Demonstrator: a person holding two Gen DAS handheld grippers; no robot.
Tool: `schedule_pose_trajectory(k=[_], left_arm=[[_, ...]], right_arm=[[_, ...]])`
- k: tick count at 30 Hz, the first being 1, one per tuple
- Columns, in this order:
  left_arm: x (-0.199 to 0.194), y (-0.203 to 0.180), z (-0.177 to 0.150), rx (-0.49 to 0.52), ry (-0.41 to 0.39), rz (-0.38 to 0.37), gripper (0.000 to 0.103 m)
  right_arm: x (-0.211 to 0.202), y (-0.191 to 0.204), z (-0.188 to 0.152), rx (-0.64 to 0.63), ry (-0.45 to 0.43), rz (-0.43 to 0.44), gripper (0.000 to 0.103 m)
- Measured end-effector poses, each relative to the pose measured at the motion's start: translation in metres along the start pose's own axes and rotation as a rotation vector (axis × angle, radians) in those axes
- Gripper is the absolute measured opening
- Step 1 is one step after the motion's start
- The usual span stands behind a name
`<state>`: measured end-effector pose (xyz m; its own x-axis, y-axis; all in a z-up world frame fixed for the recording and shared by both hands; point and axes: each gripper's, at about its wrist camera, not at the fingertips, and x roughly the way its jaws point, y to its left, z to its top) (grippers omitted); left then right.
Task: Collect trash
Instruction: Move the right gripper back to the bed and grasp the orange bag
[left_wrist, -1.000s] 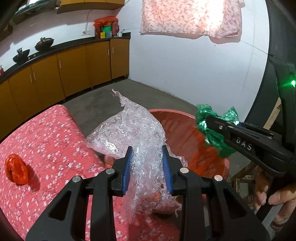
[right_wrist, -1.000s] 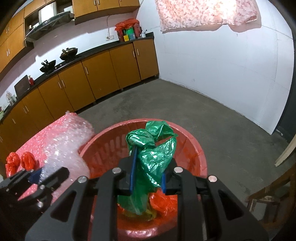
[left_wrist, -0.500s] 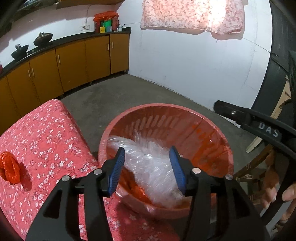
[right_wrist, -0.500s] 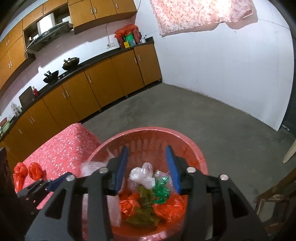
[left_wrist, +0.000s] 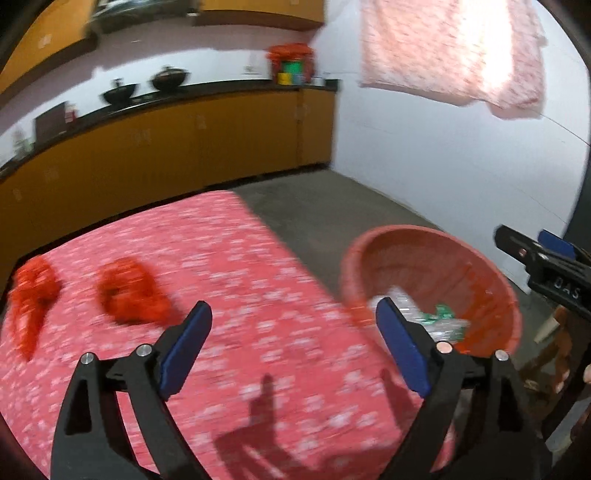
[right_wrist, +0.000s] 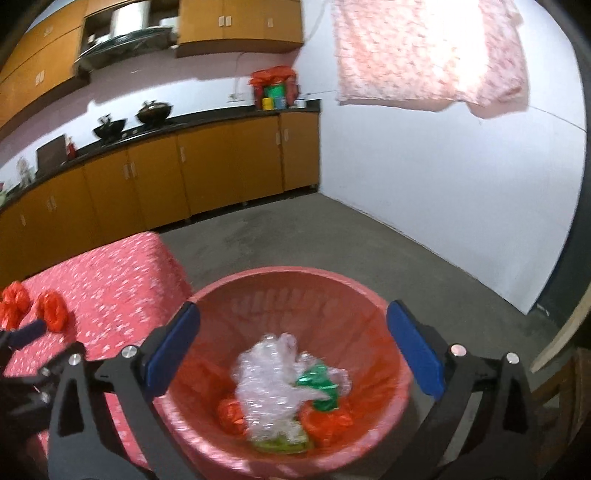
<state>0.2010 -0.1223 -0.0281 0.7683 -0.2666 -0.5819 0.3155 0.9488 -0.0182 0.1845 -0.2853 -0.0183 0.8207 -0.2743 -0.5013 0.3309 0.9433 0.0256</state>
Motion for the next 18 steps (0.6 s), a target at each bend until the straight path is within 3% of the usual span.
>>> schedule_pose_trajectory(k=[7,12,18], left_arm=[[-0.034,0.083,-0.019,-0.034,-0.043,0.209,0.098],[-0.048,0.153,-0.039,-0.108,-0.015,0.345,0.099],[-0.068,0.221,-0.055,-0.228,-0.022,0.419,0.099]], right_arm=[[0.004,0.069,-0.003,-0.079,0.020,0.094,0.099],[0.008,0.121,-0.006,-0.103,0.046,0.177,0.099],[0.014,0.200,-0.009,-0.174,0.082,0.305,0.099]])
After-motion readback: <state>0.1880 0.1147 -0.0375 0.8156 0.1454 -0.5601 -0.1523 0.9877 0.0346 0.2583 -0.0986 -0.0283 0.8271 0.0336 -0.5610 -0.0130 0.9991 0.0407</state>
